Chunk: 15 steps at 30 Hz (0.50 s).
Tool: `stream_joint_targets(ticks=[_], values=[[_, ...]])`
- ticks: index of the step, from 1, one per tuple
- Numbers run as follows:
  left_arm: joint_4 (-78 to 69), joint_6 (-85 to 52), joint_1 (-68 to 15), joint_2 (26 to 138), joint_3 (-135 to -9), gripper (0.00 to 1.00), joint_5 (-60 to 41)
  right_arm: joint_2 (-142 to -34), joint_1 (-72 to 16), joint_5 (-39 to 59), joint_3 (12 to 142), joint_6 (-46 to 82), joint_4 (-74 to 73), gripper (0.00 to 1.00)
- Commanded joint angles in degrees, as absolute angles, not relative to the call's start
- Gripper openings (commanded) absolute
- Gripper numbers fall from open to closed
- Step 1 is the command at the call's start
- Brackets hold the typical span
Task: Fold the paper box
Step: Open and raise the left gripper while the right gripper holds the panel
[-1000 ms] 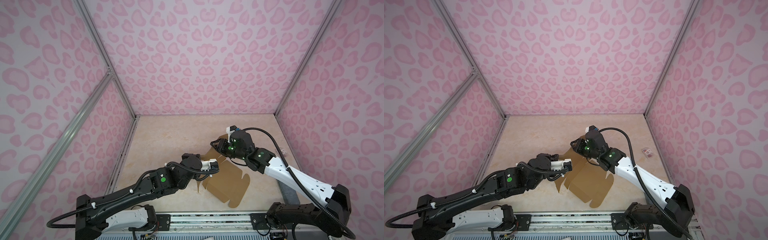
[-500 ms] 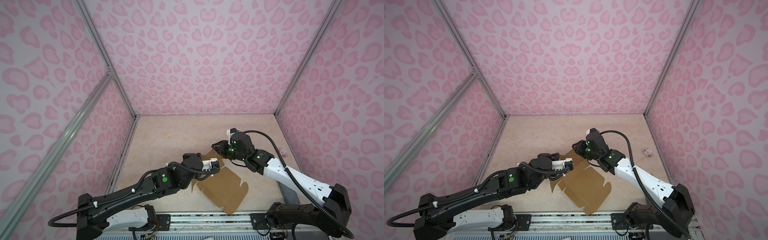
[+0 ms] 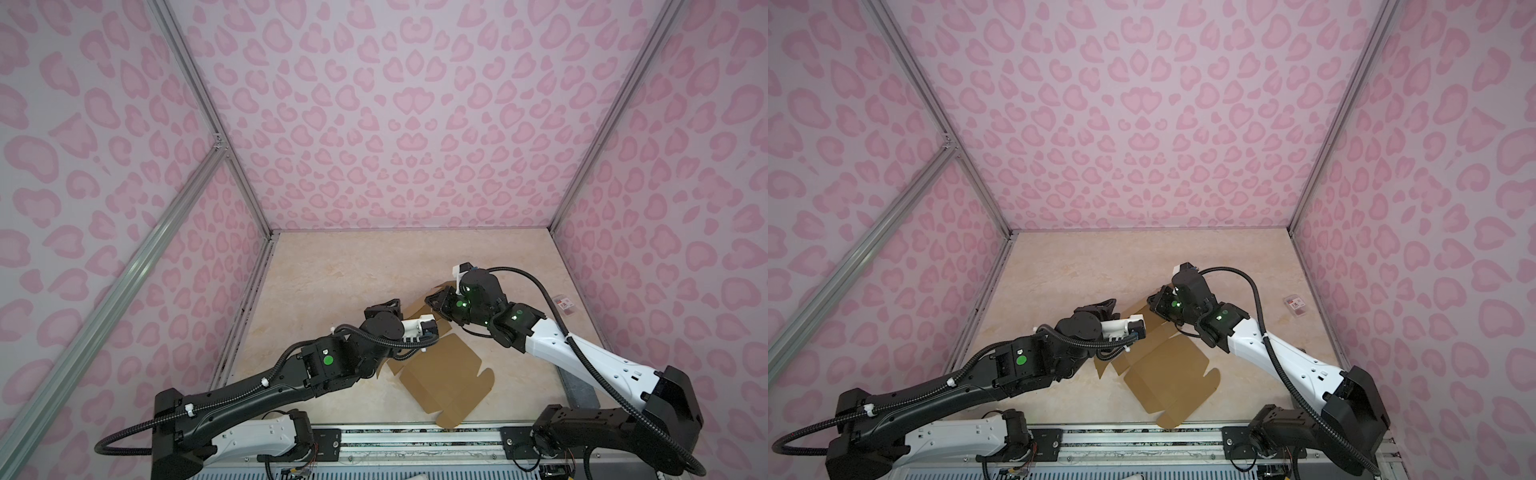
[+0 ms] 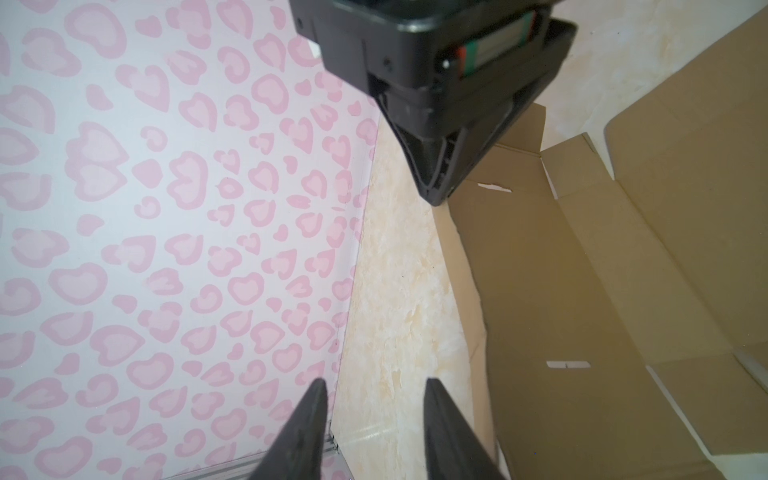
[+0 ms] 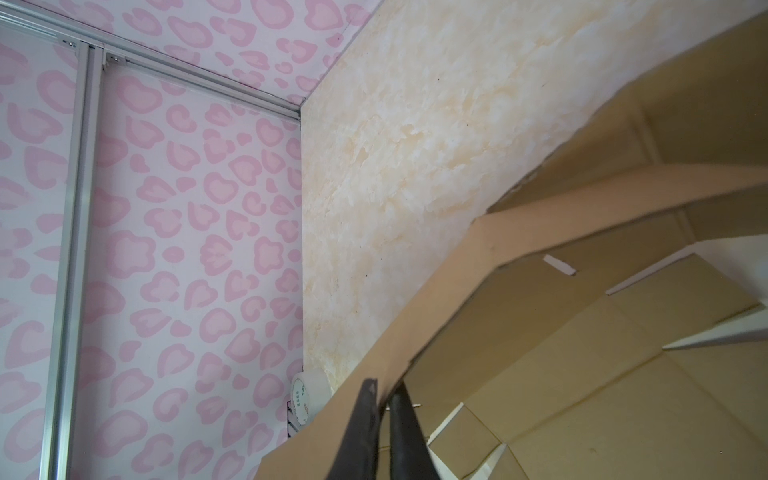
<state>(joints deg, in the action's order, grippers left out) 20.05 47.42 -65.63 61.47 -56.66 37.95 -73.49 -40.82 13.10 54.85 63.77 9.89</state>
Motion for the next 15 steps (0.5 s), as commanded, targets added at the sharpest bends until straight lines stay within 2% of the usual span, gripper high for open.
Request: stream_joint_targets(ticks=[1,3,10,15], values=[[17.4,44.8,-65.6,60.4,-56.9,0.46,37.7,-73.5,-40.7,12.8,53.6,64.2,6.9,0.04],[17.2,43.2,-65.6,59.9,-57.5,0.48,37.2,-72.9,-40.4,12.6,52.0,65.0,5.0,0.00],[18.2,29.3,-63.1,56.7,-61.3,0.56,30.6,-70.0,-36.6,12.0,43.7,67.3,-5.0,0.00],[17.2,19.6,-60.7,53.3,-58.3,0.59,27.5,-68.5,-34.5,12.1,38.4,69.1,-13.8,0.00]])
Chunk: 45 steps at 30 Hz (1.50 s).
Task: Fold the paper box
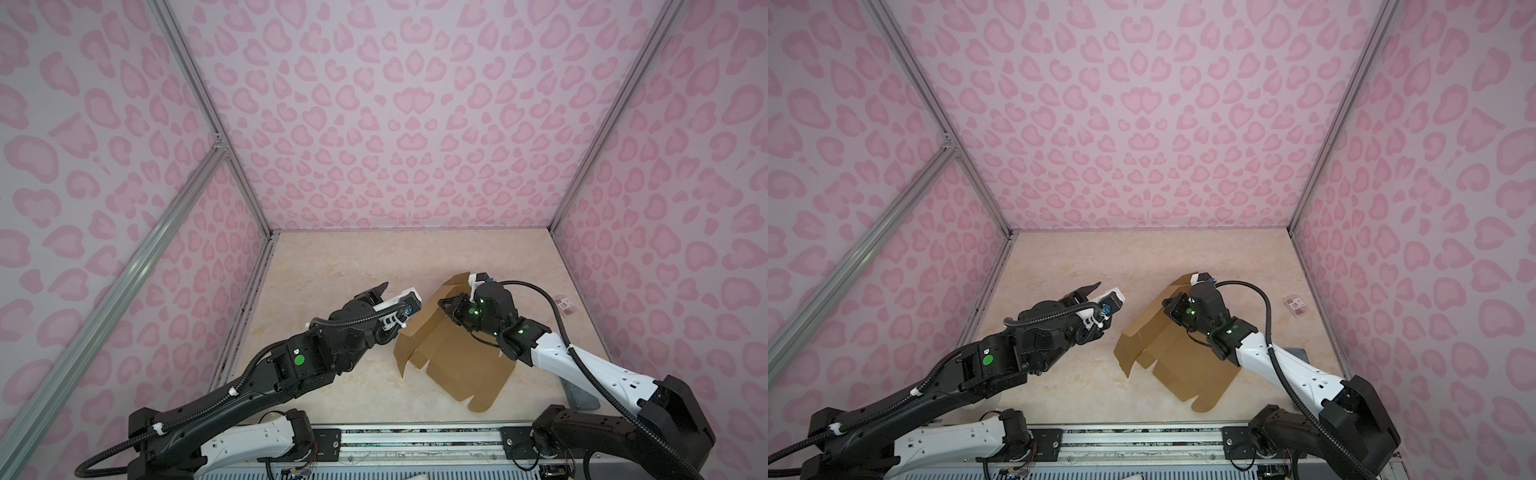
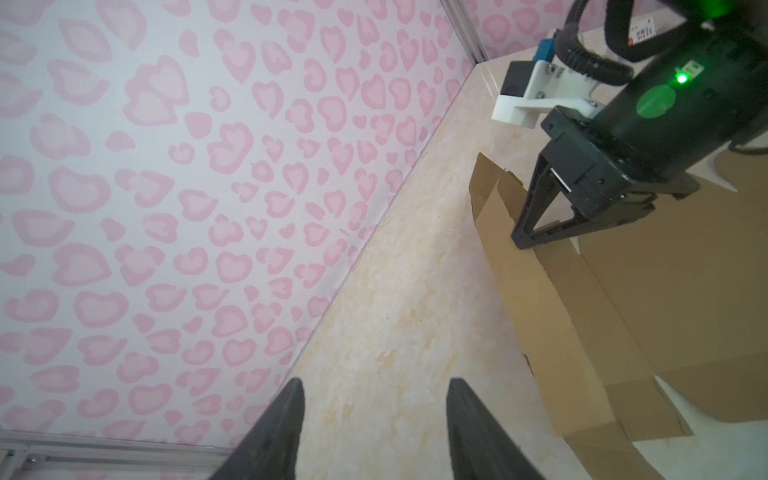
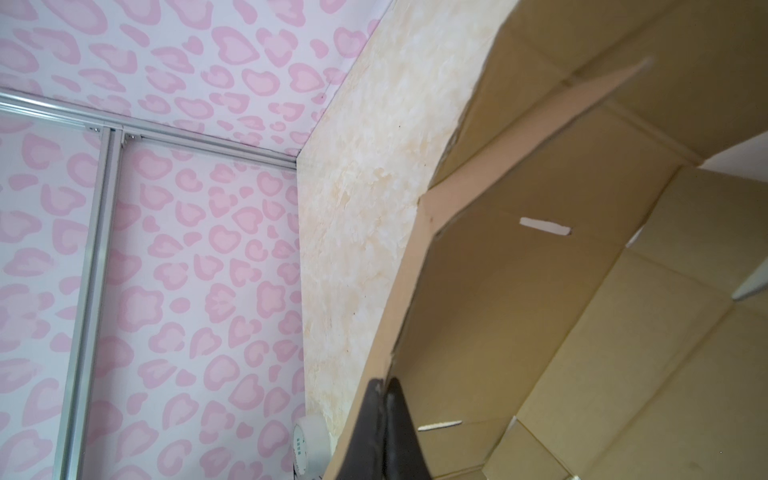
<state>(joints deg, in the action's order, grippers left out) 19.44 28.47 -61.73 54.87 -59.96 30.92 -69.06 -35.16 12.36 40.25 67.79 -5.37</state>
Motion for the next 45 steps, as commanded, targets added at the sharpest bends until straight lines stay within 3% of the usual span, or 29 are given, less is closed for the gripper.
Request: stream_joint_targets(ticks=[1,11,16,22,31,37,45], values=[[16.4,17.5,-60.2,52.7,-57.0,0.61,27.5,-67.8,-34.4,11.9,37.2,69.2,-15.8,0.00],[12.8,1.1,-55.0,50.8,-50.5,0.66,19.4,-65.3,-32.0,14.2,27.9,72.4,-34.1,0.00],[13.6,-1.6,-54.9,54.5,-53.0,0.65,12.5,-65.4,-32.0,14.8,25.6,71.3,-35.0,0.00],[11.0,-4.6,-54.9,59.2,-53.1,0.69,11.2,-63.4,-32.0,13.9,24.5,68.4,-30.4,0.00],[14.0,-9.5,-54.9,68.5,-56.9,0.67,12.4,-64.1,-32.0,13.4,23.5,67.3,-29.5,0.00],[16.2,-21.4,-54.1,69.7,-59.3,0.68,11.7,-65.6,-32.0,13.4,24.0,67.3,-28.4,0.00],[13.8,-42.6,-52.1,69.2,-58.1,0.75,-0.1,-66.5,-32.0,12.3,25.2,67.3,-27.3,0.00]])
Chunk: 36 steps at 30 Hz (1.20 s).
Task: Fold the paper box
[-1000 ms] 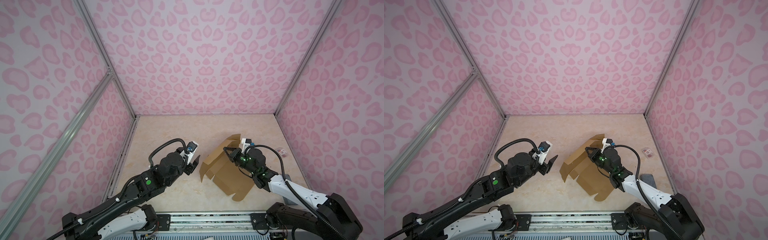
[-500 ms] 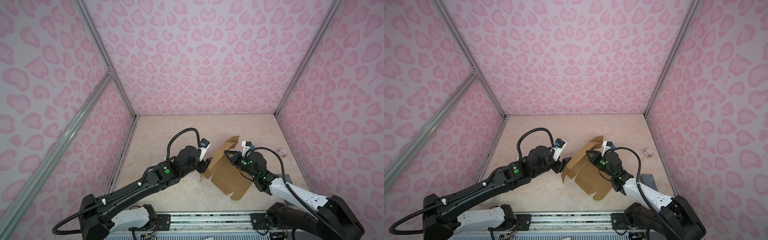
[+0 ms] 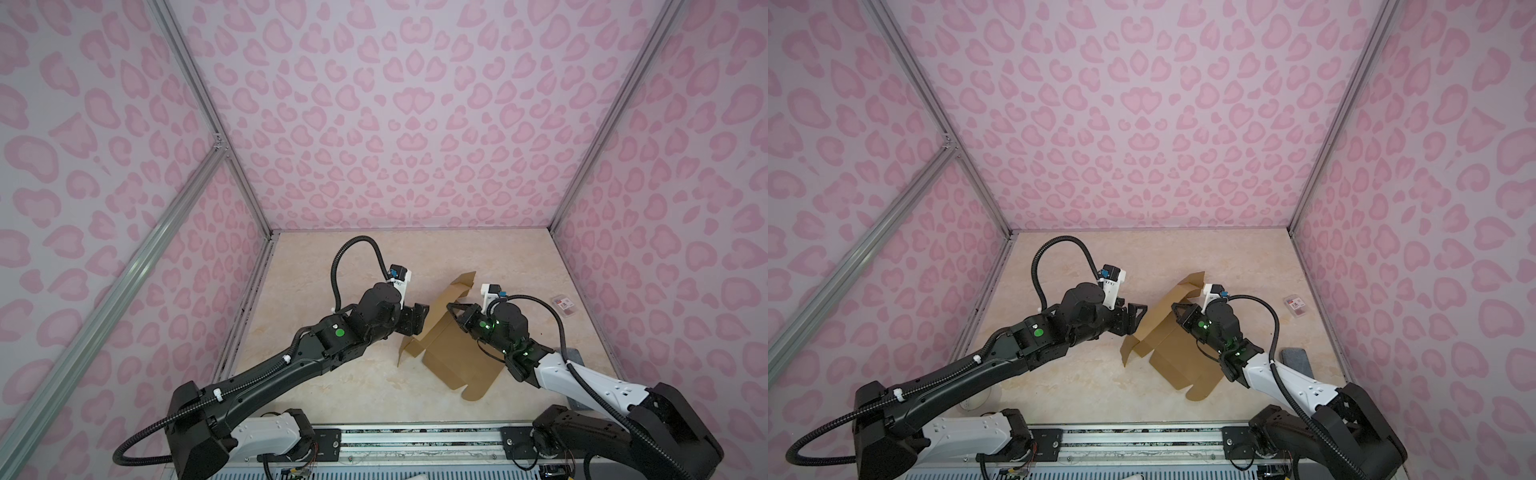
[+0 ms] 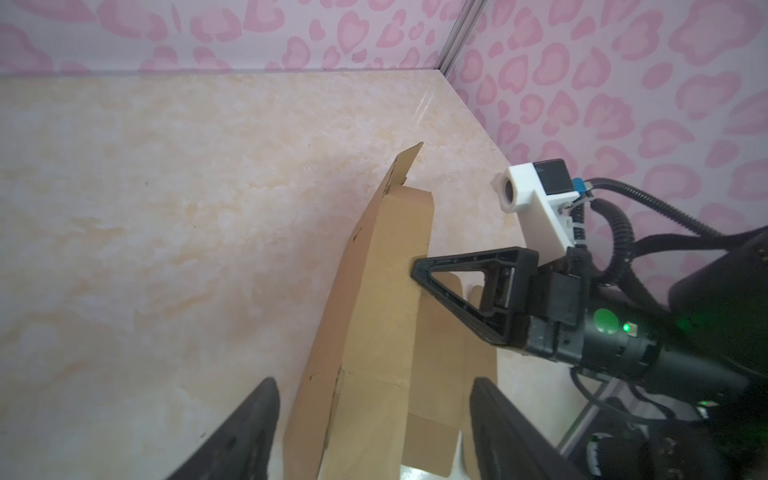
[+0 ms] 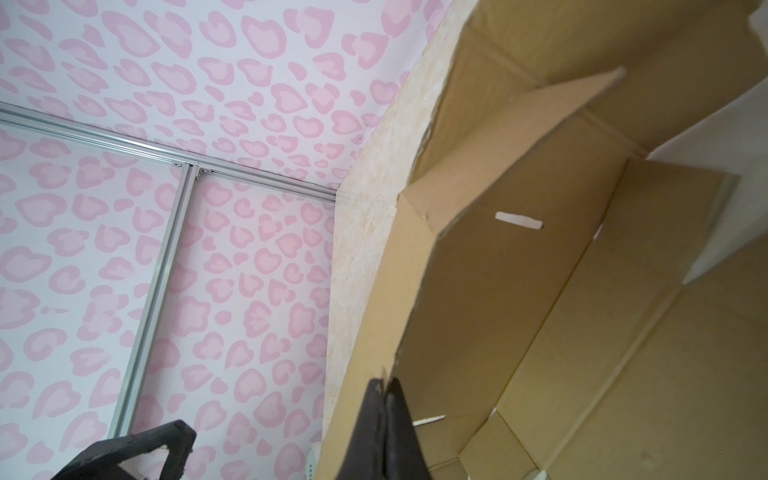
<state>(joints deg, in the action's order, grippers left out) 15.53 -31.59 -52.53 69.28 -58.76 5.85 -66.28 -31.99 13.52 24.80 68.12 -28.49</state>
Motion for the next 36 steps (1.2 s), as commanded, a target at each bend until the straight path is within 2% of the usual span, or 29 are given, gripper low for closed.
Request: stream_joint_targets(ticks=[1,9,16,31,36], values=[[13.3,-44.9,-52.1,69.8,-57.8,0.75,-1.2,-66.7,-32.0,12.3,25.6,67.0,-26.9,0.00],[9.7,-58.4,-51.9,73.8,-55.4,0.76,-3.6,-67.5,-32.1,12.5,27.3,66.8,-25.8,0.00],[8.8,-62.5,-51.9,76.5,-54.1,0.77,-3.5,-67.5,-32.1,12.3,27.5,66.5,-25.0,0.00],[4.5,-61.4,-51.9,81.3,-57.1,0.77,0.0,-67.9,-33.2,11.5,26.5,67.1,-26.1,0.00],[6.1,-53.7,-50.8,77.8,-58.0,0.79,1.6,-67.2,-33.2,10.6,26.6,66.7,-24.7,0.00]])
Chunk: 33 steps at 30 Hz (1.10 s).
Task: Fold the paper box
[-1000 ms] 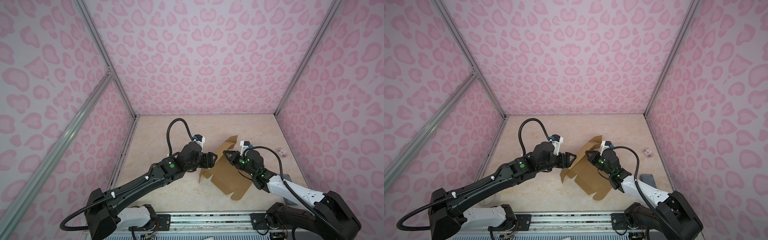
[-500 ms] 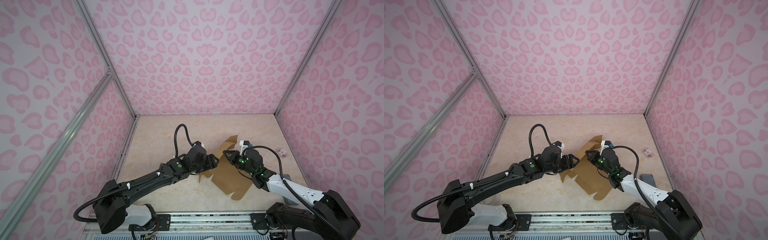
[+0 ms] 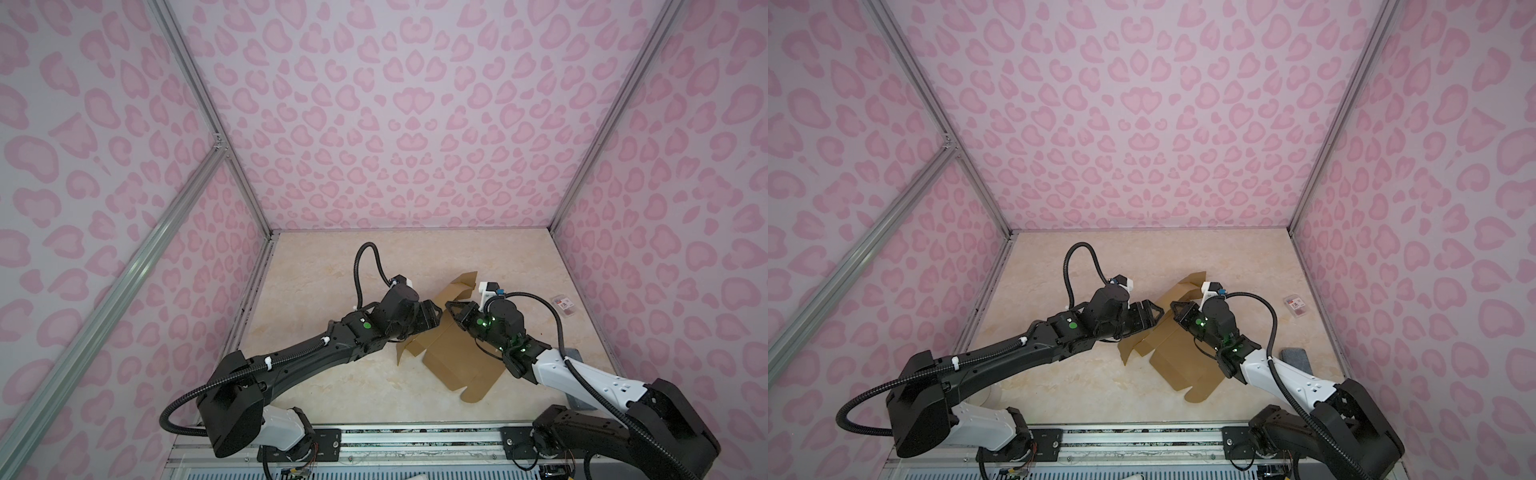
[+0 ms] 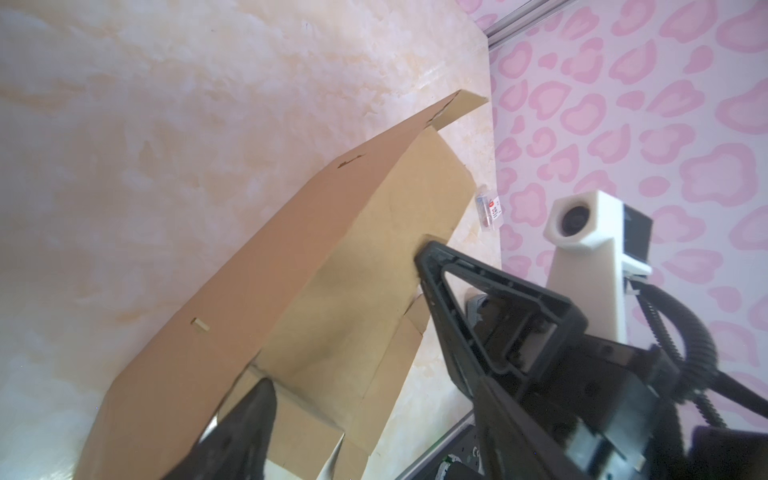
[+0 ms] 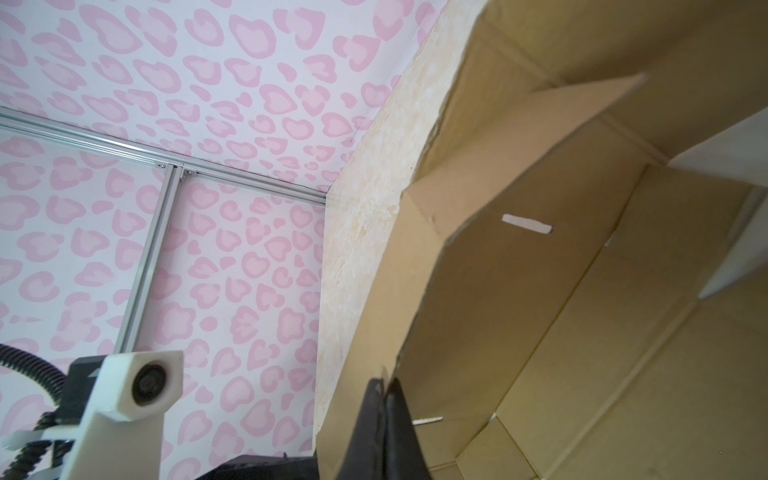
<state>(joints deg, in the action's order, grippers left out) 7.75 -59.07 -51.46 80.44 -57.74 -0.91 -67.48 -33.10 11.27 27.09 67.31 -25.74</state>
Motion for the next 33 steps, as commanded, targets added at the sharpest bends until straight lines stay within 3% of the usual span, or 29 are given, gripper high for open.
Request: stream_joint_targets(ticks=[1,11,15,18,26,33], values=[[6.7,-51.3,-50.5,75.6,-57.3,0.80,2.9,-67.0,-33.0,10.5,26.6,66.5,-24.4,0.00],[15.8,-21.9,-49.3,52.1,-47.4,0.86,14.6,-68.2,-30.9,13.3,26.8,66.4,-26.9,0.00],[13.1,-20.6,-49.3,48.0,-40.2,0.88,6.7,-69.2,-30.6,15.1,27.2,66.5,-28.1,0.00],[9.6,-21.3,-49.3,47.9,-35.9,0.87,6.4,-69.6,-30.5,15.5,27.4,66.6,-28.4,0.00],[2.7,-18.6,-49.3,52.9,-30.3,0.88,21.3,-69.4,-30.5,15.8,27.9,65.9,-27.2,0.00],[-7.3,-18.9,-49.3,60.5,-28.2,0.88,17.0,-70.0,-30.5,15.8,27.3,66.0,-27.9,0.00]])
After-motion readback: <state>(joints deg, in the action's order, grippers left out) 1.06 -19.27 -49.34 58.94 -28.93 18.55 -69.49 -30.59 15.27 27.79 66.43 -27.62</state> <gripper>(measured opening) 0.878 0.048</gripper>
